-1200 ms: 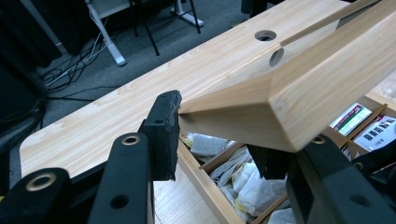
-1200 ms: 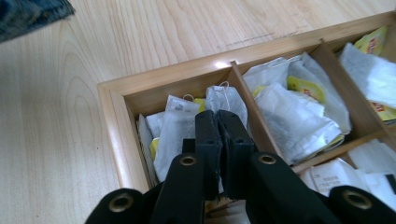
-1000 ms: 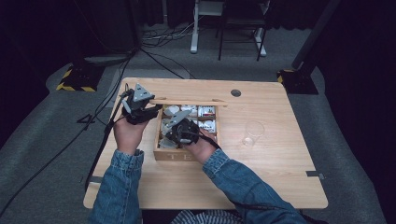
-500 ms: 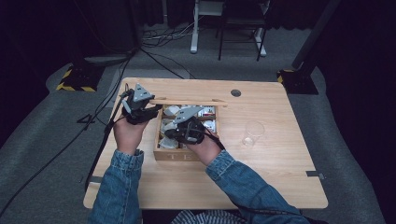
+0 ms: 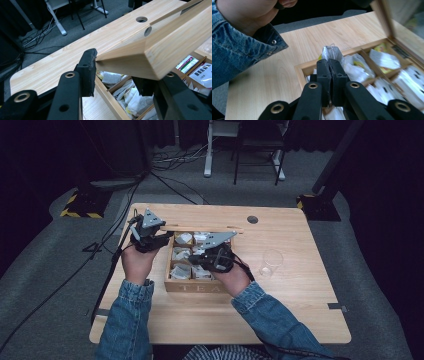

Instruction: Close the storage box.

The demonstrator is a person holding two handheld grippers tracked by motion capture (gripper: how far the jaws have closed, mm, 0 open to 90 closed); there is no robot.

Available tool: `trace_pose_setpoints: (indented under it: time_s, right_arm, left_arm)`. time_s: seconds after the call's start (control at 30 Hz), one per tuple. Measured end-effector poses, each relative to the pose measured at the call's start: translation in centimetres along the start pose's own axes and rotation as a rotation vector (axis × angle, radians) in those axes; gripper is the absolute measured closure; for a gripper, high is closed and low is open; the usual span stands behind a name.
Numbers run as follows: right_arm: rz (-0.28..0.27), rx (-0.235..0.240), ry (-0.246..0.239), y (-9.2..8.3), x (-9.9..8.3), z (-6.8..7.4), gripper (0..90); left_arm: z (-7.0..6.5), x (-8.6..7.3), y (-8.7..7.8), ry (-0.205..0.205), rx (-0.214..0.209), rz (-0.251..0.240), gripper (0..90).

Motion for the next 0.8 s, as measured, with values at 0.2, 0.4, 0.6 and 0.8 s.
trace_pose_setpoints:
  time_s: [0.2,0.4,0.6,0.8]
  right_arm:
    - [-0.019,-0.03,0.03,-1.9,-0.9,-1.1,87.7]
    - [-0.031,-0.06,0.052,-3.6,-1.5,-1.9,87.7]
    - [-0.045,-0.092,0.074,-5.4,-2.3,-2.8,87.7]
    - [-0.064,-0.115,0.094,-6.7,-2.9,-3.6,87.7]
  left_arm:
    - [0.1,0.1,0.0,-0.002,0.0,-0.004,57.2]
    - [0.1,0.1,0.0,-0.001,-0.002,-0.004,57.3]
    - [0.1,0.1,0.0,0.001,-0.003,0.0,57.3]
    - [0.0,0.0,0.0,0.001,0.0,0.004,57.3]
Point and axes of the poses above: each handheld gripper's, and its own axes: y roughly forward along the jaws, x roughly out of its top, z roughly to its left, the point moved 5 cm from there along y, roughly forward along the jaws, and after that the axes turned 7 degrees about z, right-handed, at the moved point
